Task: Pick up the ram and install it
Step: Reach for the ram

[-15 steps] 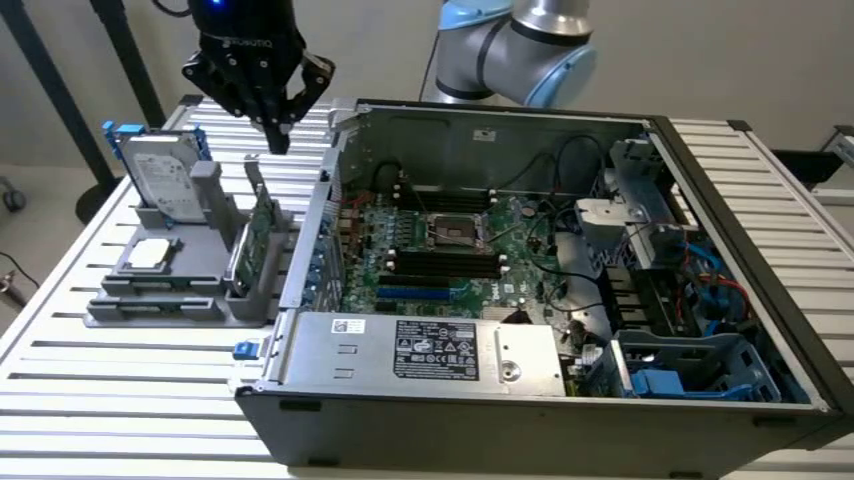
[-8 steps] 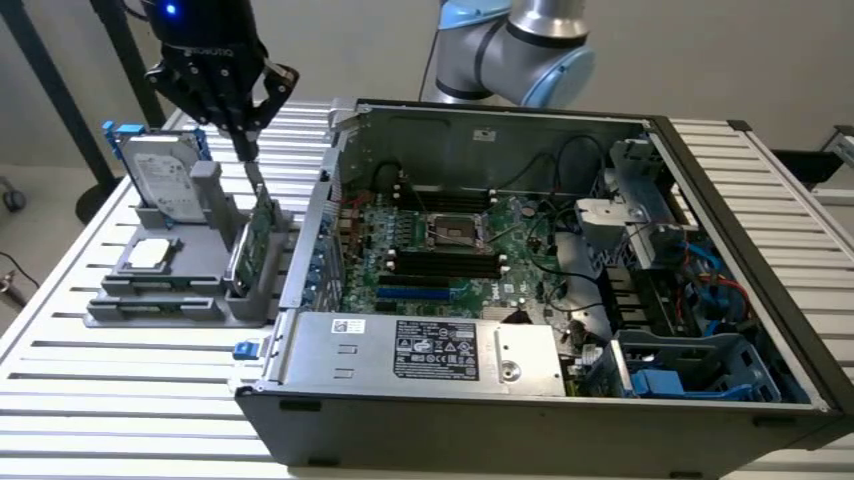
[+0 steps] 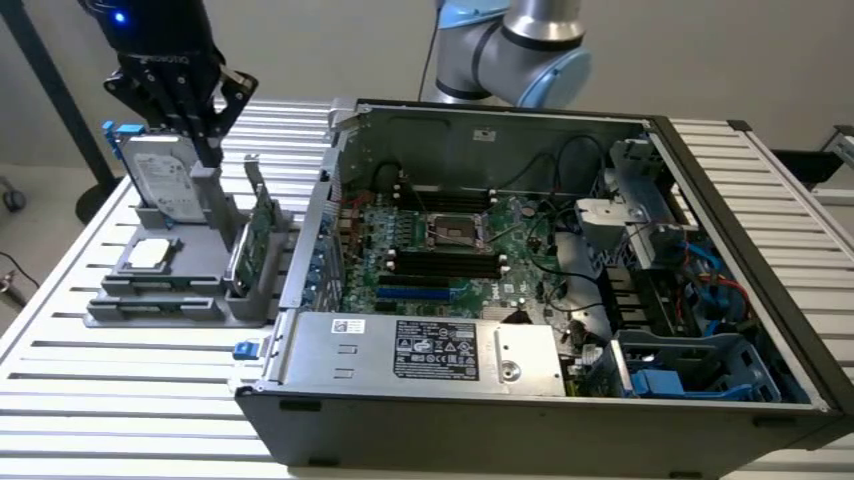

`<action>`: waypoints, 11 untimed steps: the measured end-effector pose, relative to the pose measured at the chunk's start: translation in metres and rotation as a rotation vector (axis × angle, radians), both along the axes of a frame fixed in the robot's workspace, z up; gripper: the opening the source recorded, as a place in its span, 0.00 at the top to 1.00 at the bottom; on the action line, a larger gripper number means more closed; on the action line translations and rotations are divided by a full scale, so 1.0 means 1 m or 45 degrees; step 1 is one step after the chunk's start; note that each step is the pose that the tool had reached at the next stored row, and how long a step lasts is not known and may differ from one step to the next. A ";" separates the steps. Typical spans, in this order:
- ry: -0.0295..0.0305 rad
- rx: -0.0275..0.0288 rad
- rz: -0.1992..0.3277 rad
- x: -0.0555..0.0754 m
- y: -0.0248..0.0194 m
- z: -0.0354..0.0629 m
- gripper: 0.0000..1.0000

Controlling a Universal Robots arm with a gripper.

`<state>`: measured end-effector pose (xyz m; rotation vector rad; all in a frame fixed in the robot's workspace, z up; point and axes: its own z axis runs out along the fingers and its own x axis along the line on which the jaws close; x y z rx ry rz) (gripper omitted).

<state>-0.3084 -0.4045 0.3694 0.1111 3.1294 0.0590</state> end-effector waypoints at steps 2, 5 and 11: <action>0.0003 -0.0032 0.000 -0.009 -0.0002 -0.0016 0.89; 0.0008 -0.0079 0.000 -0.023 -0.0005 -0.0041 0.89; 0.0017 -0.0212 0.000 -0.050 -0.0009 -0.0085 0.89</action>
